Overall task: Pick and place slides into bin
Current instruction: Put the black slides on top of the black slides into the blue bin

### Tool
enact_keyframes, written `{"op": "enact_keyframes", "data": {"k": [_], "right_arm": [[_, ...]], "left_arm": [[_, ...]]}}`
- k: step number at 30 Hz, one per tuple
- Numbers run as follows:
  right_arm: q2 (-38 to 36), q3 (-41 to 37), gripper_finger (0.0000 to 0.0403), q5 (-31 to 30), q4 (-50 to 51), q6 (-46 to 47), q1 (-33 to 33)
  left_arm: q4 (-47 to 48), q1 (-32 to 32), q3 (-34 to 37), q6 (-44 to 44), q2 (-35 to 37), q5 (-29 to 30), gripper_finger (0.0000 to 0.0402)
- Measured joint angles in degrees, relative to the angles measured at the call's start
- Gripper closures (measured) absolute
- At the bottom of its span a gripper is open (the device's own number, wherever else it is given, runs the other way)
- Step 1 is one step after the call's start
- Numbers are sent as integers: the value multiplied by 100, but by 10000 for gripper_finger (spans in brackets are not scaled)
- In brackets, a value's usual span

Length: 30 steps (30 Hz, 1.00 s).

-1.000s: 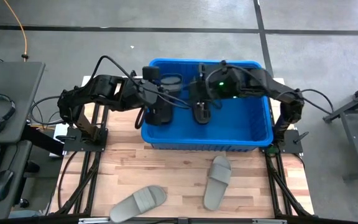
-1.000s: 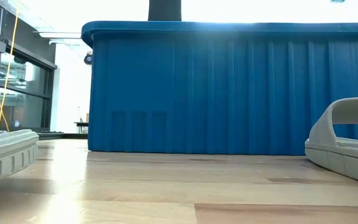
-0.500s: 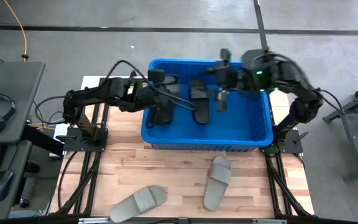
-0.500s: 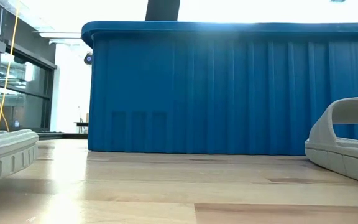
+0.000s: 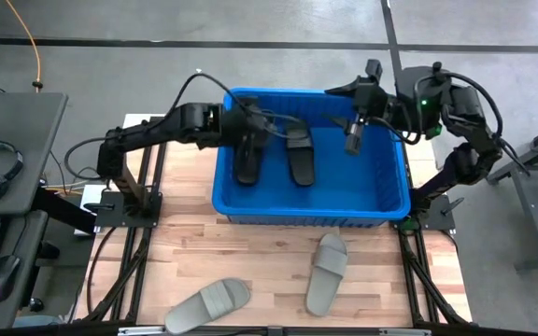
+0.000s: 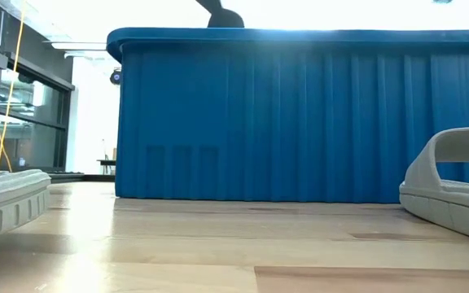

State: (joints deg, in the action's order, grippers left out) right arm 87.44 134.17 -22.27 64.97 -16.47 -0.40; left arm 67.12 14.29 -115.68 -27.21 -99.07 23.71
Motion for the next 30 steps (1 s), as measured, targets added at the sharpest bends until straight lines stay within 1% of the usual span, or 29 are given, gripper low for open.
{"op": "enact_keyframes", "data": {"k": [7, 9, 12, 15, 20, 24, 27, 30], "right_arm": [[-11, 0, 194, -361, 197, 120, 0], [-13, 0, 194, -488, 216, 116, 0], [-11, 0, 194, -567, 215, 121, -56], [-11, 0, 194, -571, 215, 204, -159], [-11, -2, 194, -490, 210, 274, -308], [-2, -2, 194, -419, 174, 297, -413], [2, -4, 194, -408, 146, 344, -472], [35, -5, 194, -348, 89, 458, -522]], "left_arm": [[-139, 638, 35, -235, 104, -576, 357], [-144, 792, 35, -251, 170, -642, 357], [-182, 954, 33, -254, 285, -836, 357], [-59, 981, 33, -101, 403, -992, 357], [-165, 669, 35, 146, 789, -1029, 358], [-111, 217, 33, 345, 1086, -585, 358], [-111, -55, 35, 602, 1300, -463, 358], [-229, -300, 342, 757, 1566, -180, 358]]}}
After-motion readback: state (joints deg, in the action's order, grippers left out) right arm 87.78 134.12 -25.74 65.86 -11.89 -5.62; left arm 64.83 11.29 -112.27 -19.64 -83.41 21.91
